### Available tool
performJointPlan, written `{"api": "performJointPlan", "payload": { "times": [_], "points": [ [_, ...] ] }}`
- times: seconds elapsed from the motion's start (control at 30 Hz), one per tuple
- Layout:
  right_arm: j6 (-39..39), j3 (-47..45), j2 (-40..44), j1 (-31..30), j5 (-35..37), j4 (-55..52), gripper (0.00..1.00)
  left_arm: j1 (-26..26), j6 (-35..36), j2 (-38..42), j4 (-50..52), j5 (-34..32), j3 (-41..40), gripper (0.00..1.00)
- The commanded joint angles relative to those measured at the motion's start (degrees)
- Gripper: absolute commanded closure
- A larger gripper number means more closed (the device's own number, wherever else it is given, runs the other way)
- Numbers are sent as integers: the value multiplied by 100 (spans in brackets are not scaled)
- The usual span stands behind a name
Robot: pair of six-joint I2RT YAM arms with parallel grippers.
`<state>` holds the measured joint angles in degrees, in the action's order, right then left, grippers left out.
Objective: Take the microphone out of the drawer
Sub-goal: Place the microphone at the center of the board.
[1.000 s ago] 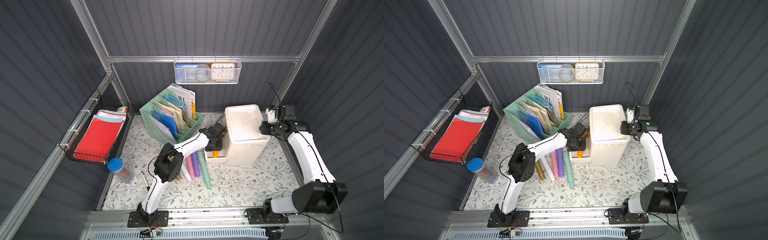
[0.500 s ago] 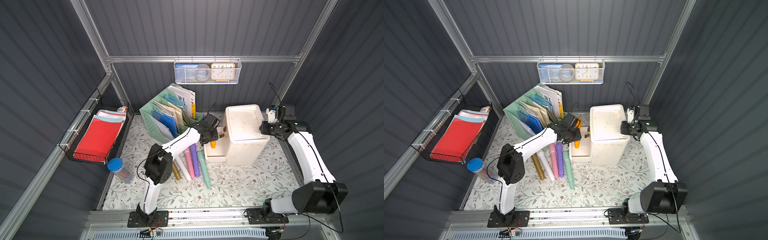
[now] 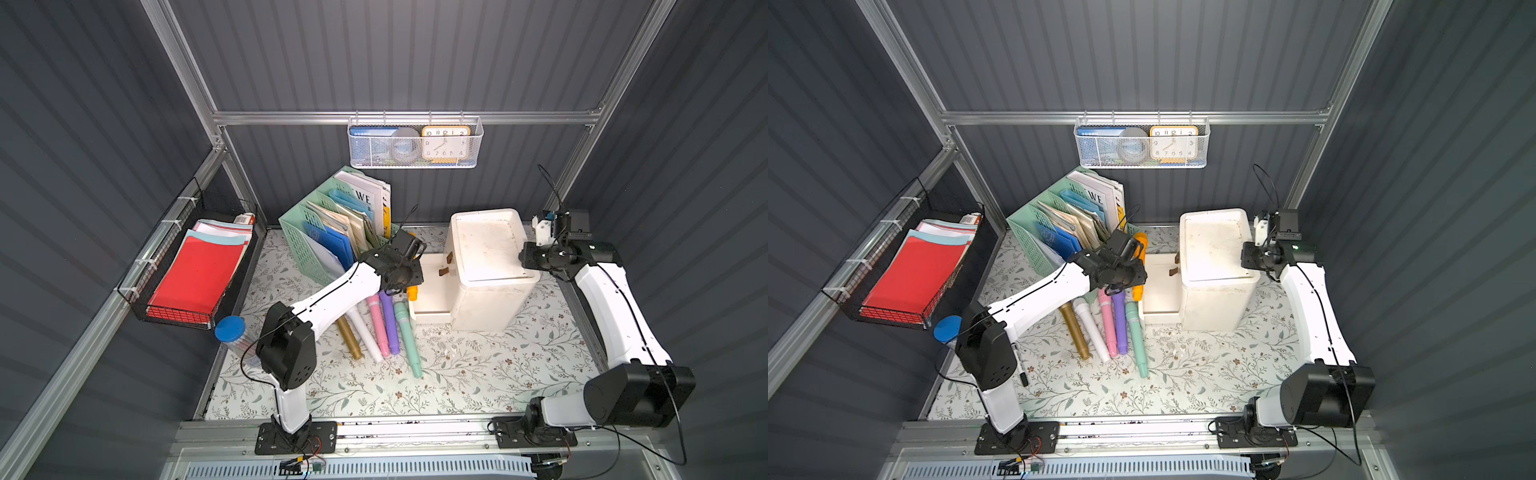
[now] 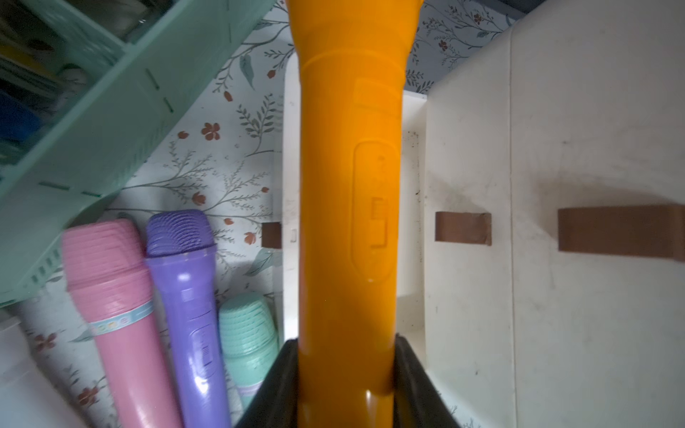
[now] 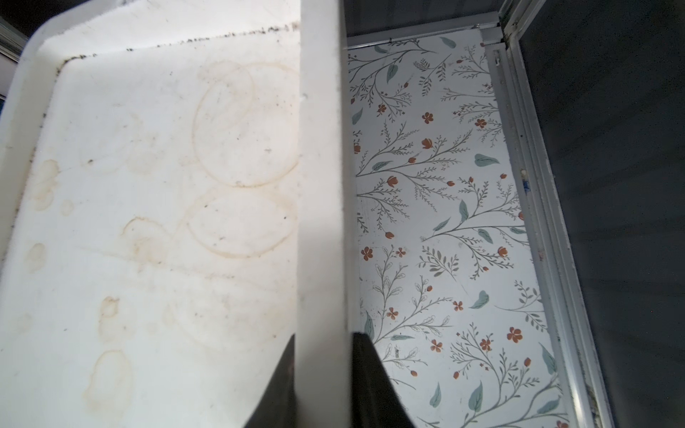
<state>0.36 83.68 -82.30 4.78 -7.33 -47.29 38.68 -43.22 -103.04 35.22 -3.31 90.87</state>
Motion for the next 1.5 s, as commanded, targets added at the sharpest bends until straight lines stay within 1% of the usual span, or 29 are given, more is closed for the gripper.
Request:
{"api": "performJointPlan", "payload": {
  "times": [0.0,0.13,0.33,0.47,0.57,0.83,1.1,1.2,1.33,1.47],
  "points": [
    [640,-459,-505,-74,-857,-871,94,-18,202,515,24,-198,-562,100],
    [637,-466,-534,-79,-884,-884,94,-20,86,1092,-97,-294,-1403,100],
    [637,-454,-561,-73,-893,-901,94,-18,-418,1911,-96,-653,-2665,100],
    [636,-468,-573,-73,-893,-891,94,-18,-752,2363,-55,-884,-3302,100],
    [641,-473,-584,-73,-936,-886,94,-75,-956,2576,-19,-908,-3687,100],
    [664,-499,-550,-74,-979,-866,94,-330,-1337,2850,111,-949,-4258,100],
    [692,-532,-521,-74,-1022,-850,94,-537,-1517,3391,482,-1510,-4674,100],
    [692,-543,-511,-75,-1033,-846,94,-675,-1508,3581,440,-1532,-4846,100],
    [699,-537,-512,-82,-1055,-848,94,-686,-1470,3651,385,-1499,-4887,100],
    [709,-565,-489,-91,-1045,-844,94,-694,-1658,3703,480,-1591,-5014,100]
  ]
}}
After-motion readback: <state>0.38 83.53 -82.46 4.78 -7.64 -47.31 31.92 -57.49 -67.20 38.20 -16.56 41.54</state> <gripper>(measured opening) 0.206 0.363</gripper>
